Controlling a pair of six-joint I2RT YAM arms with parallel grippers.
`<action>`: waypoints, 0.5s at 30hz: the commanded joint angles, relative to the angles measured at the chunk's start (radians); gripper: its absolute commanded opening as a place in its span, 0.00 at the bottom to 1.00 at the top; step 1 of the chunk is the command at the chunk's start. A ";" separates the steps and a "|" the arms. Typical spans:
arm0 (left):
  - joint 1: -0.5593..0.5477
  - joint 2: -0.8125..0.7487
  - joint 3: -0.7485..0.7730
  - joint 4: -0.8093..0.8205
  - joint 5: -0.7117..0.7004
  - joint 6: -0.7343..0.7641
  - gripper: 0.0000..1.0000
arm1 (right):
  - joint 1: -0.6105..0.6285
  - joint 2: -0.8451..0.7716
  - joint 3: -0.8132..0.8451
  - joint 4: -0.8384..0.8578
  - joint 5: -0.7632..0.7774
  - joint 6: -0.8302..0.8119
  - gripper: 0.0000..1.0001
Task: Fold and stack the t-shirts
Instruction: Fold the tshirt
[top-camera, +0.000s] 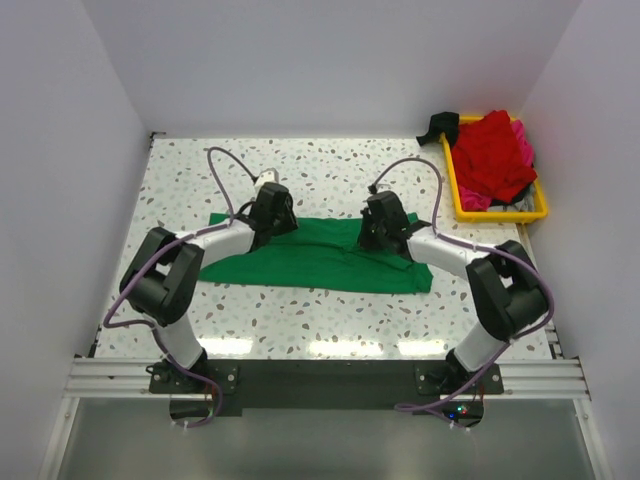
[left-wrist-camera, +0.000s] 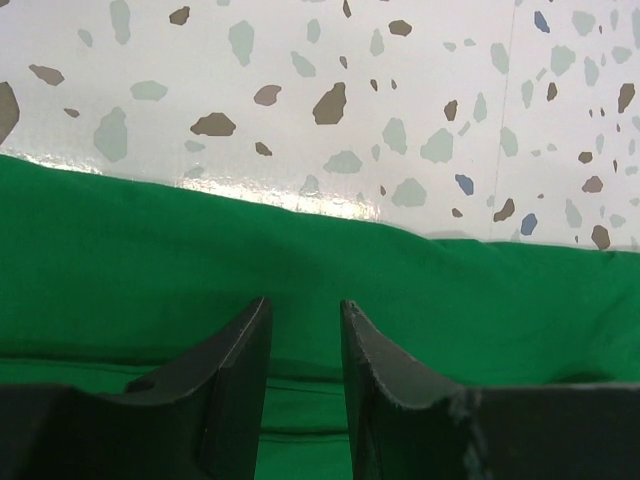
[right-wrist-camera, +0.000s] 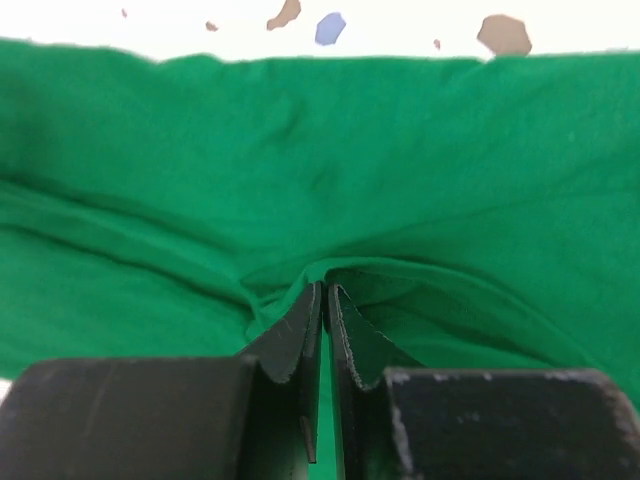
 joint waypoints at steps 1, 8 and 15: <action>-0.012 0.007 0.032 0.027 -0.001 0.035 0.38 | 0.020 -0.066 -0.038 0.040 -0.015 0.025 0.08; -0.029 0.012 0.028 0.024 -0.008 0.034 0.38 | 0.051 -0.100 -0.089 0.043 -0.024 0.036 0.08; -0.035 0.018 0.019 0.019 -0.019 0.032 0.38 | 0.075 -0.128 -0.146 0.059 -0.023 0.054 0.08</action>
